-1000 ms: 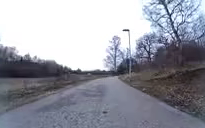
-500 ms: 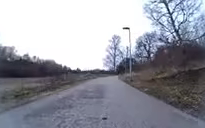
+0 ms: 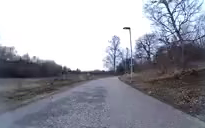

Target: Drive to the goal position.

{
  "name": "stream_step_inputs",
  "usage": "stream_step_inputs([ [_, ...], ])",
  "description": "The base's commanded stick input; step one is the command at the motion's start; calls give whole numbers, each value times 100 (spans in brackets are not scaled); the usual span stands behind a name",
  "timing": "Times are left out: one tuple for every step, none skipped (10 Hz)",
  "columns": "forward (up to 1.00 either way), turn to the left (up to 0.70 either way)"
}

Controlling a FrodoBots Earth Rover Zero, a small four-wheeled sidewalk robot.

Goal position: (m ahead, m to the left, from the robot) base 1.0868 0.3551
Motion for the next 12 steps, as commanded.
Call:
stream_step_inputs([
  [50,0],
  [50,0],
  [50,0],
  [50,0],
  [50,0],
  [50,0],
  [50,0],
  [50,0],
  [50,0],
  [50,0],
  [50,0],
  [50,0],
])
